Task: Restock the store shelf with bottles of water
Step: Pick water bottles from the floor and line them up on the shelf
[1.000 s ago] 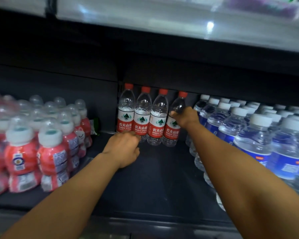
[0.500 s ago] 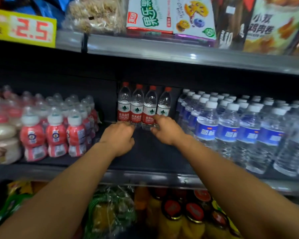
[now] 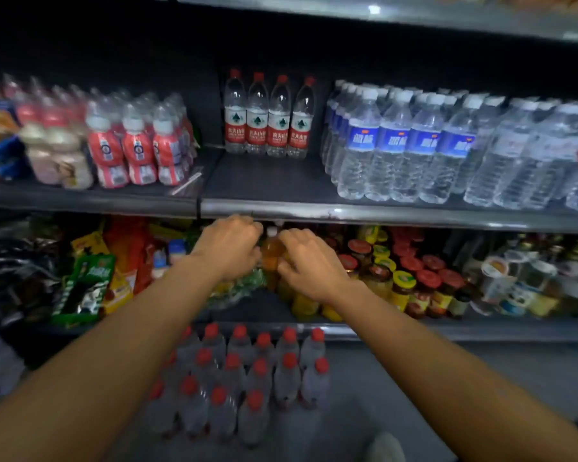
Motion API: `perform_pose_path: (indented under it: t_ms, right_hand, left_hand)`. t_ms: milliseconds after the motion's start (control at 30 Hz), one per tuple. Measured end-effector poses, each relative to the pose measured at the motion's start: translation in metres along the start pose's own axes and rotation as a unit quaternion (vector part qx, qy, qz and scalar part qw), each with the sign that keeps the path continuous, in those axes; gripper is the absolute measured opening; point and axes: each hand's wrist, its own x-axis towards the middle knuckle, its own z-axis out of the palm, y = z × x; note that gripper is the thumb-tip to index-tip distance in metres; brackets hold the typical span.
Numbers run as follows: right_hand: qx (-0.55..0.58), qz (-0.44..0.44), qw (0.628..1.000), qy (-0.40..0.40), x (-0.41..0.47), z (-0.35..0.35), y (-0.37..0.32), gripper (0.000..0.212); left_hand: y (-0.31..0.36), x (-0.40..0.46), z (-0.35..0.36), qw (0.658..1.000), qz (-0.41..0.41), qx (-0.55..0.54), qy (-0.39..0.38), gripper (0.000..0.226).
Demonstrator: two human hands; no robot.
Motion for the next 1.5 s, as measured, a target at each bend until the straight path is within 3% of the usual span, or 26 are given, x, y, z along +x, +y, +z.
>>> perform_pose_path:
  t_ms: [233, 467, 767, 1133, 1400, 1500]
  right_hand:
    - [0.079, 0.056, 0.993, -0.069, -0.101, 0.083, -0.026, 0.036]
    - [0.164, 0.142, 0.962, -0.164, -0.173, 0.168, -0.046, 0.033]
    - [0.243, 0.258, 0.908, -0.223, -0.193, 0.239, -0.054, 0.062]
    - [0.266, 0.314, 0.892, -0.186, -0.185, 0.284, -0.059, 0.071]
    - [0.248, 0.3, 0.893, -0.226, -0.179, 0.267, -0.052, 0.068]
    - [0.239, 0.29, 0.904, -0.202, -0.179, 0.241, -0.05, 0.058]
  left_hand:
    - [0.034, -0.096, 0.099, 0.993, 0.014, -0.034, -0.115, 0.029]
    - [0.046, -0.168, 0.189, 0.968, -0.011, -0.111, -0.227, 0.029]
    - [0.038, -0.201, 0.27, 0.937, -0.053, -0.088, -0.333, 0.041]
    - [0.033, -0.208, 0.316, 0.917, -0.068, -0.128, -0.372, 0.05]
    - [0.029, -0.204, 0.298, 0.929, -0.059, -0.113, -0.348, 0.051]
    - [0.033, -0.196, 0.277, 0.94, -0.046, -0.094, -0.325, 0.042]
